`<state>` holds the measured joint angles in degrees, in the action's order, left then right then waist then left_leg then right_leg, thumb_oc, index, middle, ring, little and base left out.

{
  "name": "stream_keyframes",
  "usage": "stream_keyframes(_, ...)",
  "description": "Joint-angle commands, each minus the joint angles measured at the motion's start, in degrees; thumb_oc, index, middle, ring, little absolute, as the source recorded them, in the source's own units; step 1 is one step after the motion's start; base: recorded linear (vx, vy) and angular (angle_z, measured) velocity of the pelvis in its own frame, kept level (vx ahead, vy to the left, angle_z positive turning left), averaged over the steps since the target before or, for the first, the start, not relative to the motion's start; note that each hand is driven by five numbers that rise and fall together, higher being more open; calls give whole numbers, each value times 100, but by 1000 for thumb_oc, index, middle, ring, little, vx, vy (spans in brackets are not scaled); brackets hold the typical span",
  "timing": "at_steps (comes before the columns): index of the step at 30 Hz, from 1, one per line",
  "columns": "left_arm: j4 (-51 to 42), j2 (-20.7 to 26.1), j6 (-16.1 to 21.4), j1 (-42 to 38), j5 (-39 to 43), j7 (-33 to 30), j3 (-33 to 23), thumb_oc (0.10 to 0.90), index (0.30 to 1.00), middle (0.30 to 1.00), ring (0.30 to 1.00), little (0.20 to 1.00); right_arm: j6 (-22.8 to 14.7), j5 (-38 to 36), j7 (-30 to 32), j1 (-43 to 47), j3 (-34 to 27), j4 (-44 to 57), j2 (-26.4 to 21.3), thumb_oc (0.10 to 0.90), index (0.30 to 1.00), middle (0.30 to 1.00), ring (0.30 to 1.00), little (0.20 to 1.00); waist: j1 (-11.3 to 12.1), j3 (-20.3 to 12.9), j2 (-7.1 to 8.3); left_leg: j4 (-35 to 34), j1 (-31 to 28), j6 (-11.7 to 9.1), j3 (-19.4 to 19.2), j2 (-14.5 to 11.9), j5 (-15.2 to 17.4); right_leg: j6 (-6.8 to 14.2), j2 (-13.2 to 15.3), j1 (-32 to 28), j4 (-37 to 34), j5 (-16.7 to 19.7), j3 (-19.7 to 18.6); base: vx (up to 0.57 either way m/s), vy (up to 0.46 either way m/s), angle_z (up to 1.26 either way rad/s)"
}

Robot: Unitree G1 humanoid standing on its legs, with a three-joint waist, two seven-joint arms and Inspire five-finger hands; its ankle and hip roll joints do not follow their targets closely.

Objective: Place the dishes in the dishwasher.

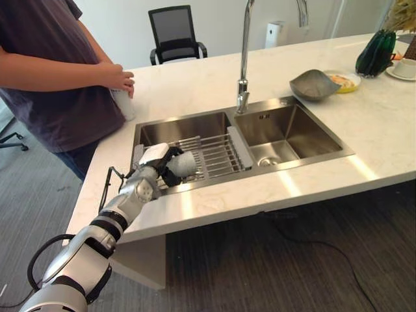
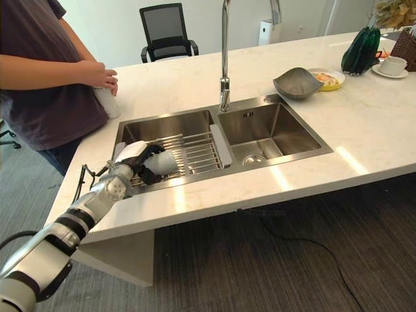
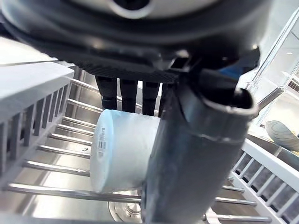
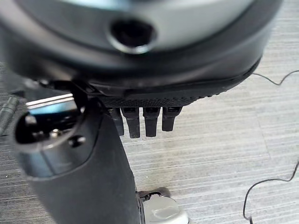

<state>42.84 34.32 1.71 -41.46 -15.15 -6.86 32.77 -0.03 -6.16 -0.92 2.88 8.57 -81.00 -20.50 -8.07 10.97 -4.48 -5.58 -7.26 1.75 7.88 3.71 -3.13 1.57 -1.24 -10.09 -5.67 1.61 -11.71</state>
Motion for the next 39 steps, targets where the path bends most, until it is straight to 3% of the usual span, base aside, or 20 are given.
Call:
stream_keyframes(1,0,-42,276,-367,-123,-139,-153,400,300,300,300,300,45,179,114,-100,17,-300,-329,800,900,900,900,900,150,-272,-42,58,-176,-349,-424,-107,608,390,4,365,371,-521,41,1,-9,-4)
stream_keyframes(4,-370,-27,328,-178,-20,-302,-336,400,300,300,300,300,53,183,145,-97,4,-294,-289,800,900,900,900,900,185,-281,-35,58,-159,-337,-441,-100,601,400,-2,393,394,-512,11,0,-2,-9)
stream_keyframes(9,-1704,-344,732,527,986,-997,-1381,400,300,300,300,300,21,169,276,-224,-43,-219,-98,800,900,900,900,900,238,-324,59,58,-166,-343,-453,-105,624,367,-9,367,366,-514,-20,10,-1,-4)
stream_keyframes(12,-2049,-517,797,729,1342,-1125,-1693,400,300,300,300,300,12,156,336,-243,-65,-159,-57,800,900,900,900,900,241,-335,84,58,-174,-346,-461,-113,631,359,-4,347,344,-510,-26,11,-1,0)
stream_keyframes(13,-2348,-595,918,964,1579,-1277,-1914,400,300,300,300,300,-244,120,413,-127,46,178,101,800,900,900,900,900,261,-346,110,58,-161,-350,-482,-118,630,345,-3,349,339,-504,-29,0,0,0)
stream_keyframes(20,-3966,-1144,1621,1445,3446,-1416,-2798,400,300,300,300,300,-258,7,580,-342,-79,570,133,800,900,900,900,900,204,-334,158,58,-130,-381,-530,-139,617,299,-27,381,335,-479,-88,16,-2,-6)
stream_keyframes(23,-4411,-1054,1707,1690,3511,-1348,-3031,400,300,300,300,300,-276,55,557,-380,-63,658,66,800,900,900,900,900,217,-336,188,58,-150,-395,-568,-153,647,279,-30,381,361,-509,-126,7,-10,-8)
stream_keyframes(30,-4412,-691,1782,2105,3539,-1285,-3394,400,300,300,300,300,-307,305,468,-648,-23,1041,-6,800,900,900,900,900,129,-281,271,58,-146,-444,-835,-197,610,273,-56,451,384,-464,-275,-7,-19,-11)
stream_keyframes(32,-4475,-698,1970,2736,3800,-1520,-3952,400,300,300,300,300,-373,462,357,-415,107,1093,-30,800,900,900,900,900,172,-225,251,58,-83,-472,-996,-224,589,306,-62,530,359,-413,-321,-138,-17,-43)
stream_keyframes(34,-4486,-729,2005,2815,3842,-1620,-4045,400,300,300,300,300,-377,488,368,-358,106,1090,-50,800,900,900,900,900,159,-206,248,58,-64,-479,-1055,-234,588,320,-65,553,358,-411,-328,-69,11,-46)
stream_keyframes(35,-4502,-777,1947,2772,3777,-1729,-3963,400,300,300,300,300,-425,433,416,-375,-49,1067,-87,800,900,900,900,900,-13,-168,251,58,-51,-491,-1245,-271,606,354,-82,592,365,-417,-362,1,17,-36)
stream_keyframes(37,-4501,-778,1947,2769,3775,-1730,-3959,400,300,300,300,300,-425,433,415,-378,-52,1068,-88,800,900,900,900,900,-6,-167,250,58,-53,-491,-1249,-272,608,355,-83,592,367,-417,-366,38,22,-8)
stream_keyframes(39,-4510,-831,1895,2657,3641,-1759,-3841,400,300,300,300,300,-406,410,410,-550,-182,882,-44,800,900,900,900,900,-263,-197,274,58,-148,-487,-1390,-299,730,384,-87,534,331,-465,-428,97,26,-20)
